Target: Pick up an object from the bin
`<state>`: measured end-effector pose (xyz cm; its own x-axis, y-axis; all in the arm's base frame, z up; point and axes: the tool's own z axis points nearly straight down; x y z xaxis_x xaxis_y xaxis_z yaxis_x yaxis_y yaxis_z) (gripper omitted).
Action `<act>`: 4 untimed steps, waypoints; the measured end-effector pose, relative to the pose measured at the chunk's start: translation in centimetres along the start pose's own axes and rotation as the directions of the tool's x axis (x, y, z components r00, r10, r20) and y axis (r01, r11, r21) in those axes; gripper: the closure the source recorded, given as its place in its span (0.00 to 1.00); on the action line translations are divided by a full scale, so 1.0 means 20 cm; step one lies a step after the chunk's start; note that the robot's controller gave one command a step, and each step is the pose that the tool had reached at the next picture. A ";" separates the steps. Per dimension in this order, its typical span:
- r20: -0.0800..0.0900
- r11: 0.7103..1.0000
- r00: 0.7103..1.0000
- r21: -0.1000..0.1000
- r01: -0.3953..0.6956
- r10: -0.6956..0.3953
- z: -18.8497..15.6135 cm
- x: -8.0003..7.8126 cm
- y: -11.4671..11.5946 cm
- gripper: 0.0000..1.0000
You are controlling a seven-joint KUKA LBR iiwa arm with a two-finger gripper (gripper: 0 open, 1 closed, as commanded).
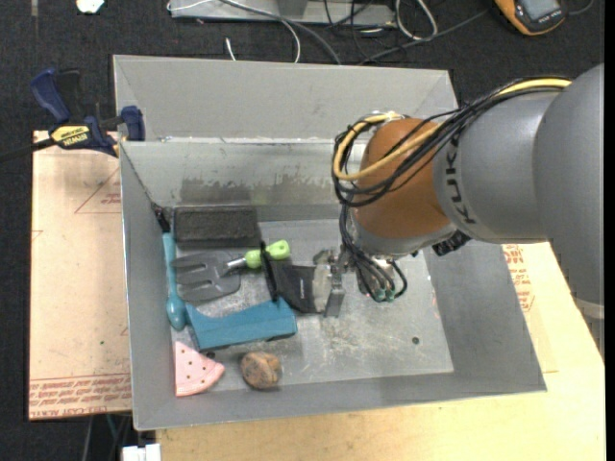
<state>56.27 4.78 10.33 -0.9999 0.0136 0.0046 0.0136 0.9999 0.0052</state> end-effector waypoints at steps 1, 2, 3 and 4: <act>0.015 0.995 0.995 0.002 -0.101 0.101 -0.15 -0.17 -0.03 1.00; 0.013 0.993 0.993 -0.001 -0.118 0.118 -0.02 -0.13 -0.02 1.00; 0.019 0.995 0.995 -0.002 -0.101 0.101 0.04 -0.18 0.13 1.00; 0.014 0.977 0.977 -0.004 -0.212 0.212 0.13 -0.18 0.15 1.00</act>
Offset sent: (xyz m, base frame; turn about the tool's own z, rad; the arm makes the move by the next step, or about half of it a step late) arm 0.0233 -0.0062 0.0026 0.1229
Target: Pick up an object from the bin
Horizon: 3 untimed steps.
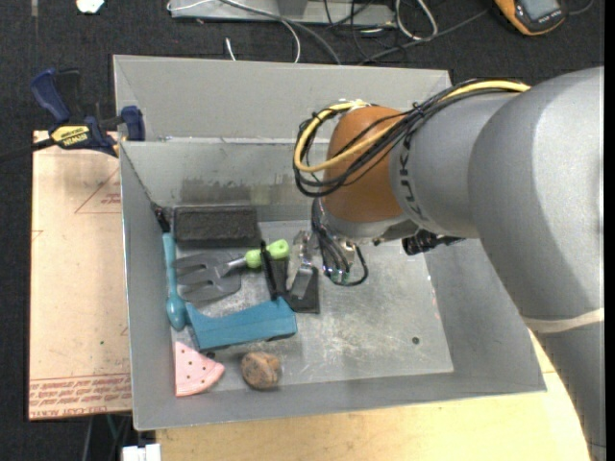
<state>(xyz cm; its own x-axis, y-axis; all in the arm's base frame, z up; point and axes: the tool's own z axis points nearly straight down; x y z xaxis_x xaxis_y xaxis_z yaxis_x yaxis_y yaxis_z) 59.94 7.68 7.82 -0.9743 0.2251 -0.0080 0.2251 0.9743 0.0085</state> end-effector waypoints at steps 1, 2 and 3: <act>0.002 0.996 0.996 0.002 0.085 -0.085 -0.09 -0.01 0.06 1.00; 0.002 0.956 0.956 0.001 0.294 -0.294 -0.13 -0.02 0.05 1.00; -0.002 0.994 0.994 0.001 0.112 -0.112 -0.41 -0.02 0.12 1.00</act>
Offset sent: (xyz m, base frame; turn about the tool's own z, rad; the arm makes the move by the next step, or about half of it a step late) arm 0.0032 -0.0056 0.0323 0.0601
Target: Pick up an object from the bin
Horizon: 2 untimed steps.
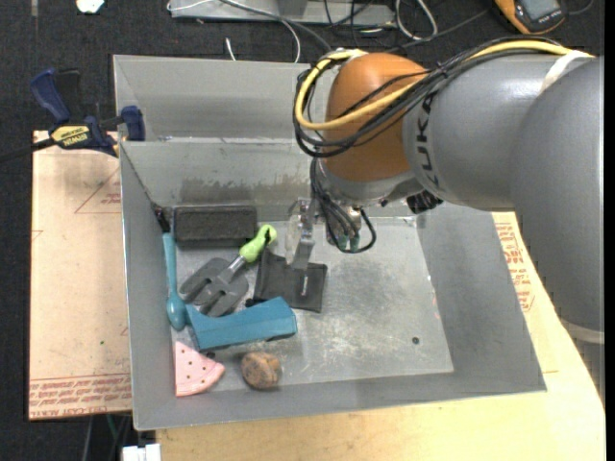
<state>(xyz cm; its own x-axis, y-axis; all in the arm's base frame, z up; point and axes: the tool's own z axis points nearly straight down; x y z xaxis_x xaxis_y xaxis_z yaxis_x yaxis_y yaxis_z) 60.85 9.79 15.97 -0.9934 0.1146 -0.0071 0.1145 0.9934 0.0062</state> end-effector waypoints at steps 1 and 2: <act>0.001 0.997 0.997 0.000 0.077 -0.077 -0.14 -0.01 -0.01 1.00; 0.002 0.988 0.988 0.000 0.156 -0.156 -0.48 -0.01 0.10 1.00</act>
Offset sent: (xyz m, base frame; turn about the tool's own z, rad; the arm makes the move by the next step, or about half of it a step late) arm 0.0039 0.0296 0.1309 -0.1973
